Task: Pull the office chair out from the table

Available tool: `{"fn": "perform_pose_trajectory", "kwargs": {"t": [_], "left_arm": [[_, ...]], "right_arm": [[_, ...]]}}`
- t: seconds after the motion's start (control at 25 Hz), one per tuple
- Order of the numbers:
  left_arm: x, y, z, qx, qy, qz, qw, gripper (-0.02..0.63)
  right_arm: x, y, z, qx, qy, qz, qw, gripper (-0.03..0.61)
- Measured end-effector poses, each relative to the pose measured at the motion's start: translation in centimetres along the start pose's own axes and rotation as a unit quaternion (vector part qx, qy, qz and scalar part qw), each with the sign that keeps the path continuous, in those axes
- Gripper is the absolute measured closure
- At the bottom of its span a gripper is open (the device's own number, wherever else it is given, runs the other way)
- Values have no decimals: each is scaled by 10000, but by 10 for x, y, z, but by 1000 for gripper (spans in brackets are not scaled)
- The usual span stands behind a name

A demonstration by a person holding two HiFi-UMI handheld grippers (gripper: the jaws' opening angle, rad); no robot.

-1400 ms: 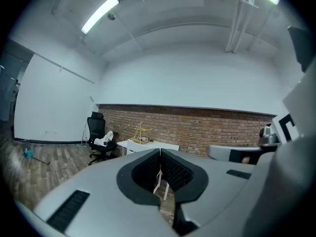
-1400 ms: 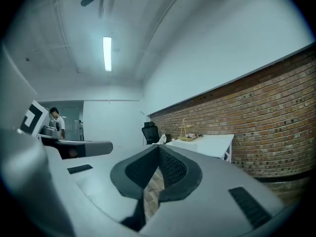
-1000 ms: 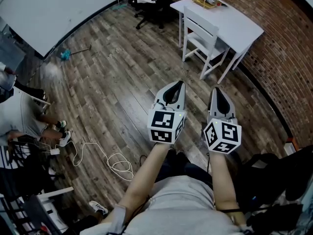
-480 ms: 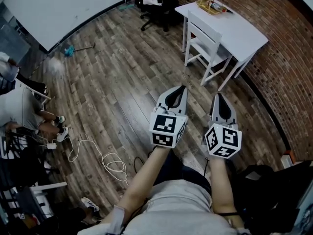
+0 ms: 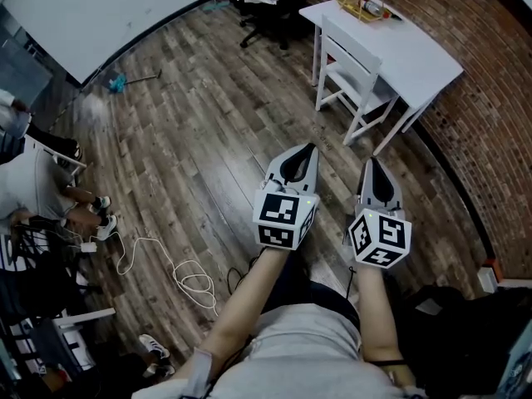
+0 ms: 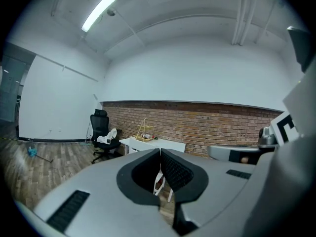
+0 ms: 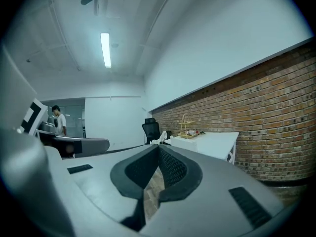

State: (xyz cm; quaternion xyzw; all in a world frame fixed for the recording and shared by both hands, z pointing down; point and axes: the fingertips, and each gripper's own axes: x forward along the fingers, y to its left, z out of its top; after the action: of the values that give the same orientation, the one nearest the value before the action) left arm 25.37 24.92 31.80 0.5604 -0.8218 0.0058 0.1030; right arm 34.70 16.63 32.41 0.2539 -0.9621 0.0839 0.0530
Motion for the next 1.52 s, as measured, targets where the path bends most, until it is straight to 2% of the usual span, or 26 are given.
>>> {"fn": "perform_pose_trajectory", "kwargs": {"t": [0.4, 0.64, 0.88, 1.16, 1.52], "left_arm": [[89, 57, 21, 63, 43, -203, 9998, 598], [147, 99, 40, 67, 47, -414, 9991, 598], [188, 130, 44, 33, 102, -500, 9987, 598], [210, 157, 39, -90, 203, -552, 9982, 598], [246, 165, 37, -88, 272, -562, 9980, 598]], "right_arm": [[103, -9, 21, -64, -77, -157, 9998, 562], [167, -15, 39, -134, -79, -419, 9990, 563], [218, -18, 37, -115, 7, -578, 9983, 563], [247, -6, 30, -195, 167, -529, 9983, 563], [275, -34, 28, -157, 279, -711, 9970, 563]]}}
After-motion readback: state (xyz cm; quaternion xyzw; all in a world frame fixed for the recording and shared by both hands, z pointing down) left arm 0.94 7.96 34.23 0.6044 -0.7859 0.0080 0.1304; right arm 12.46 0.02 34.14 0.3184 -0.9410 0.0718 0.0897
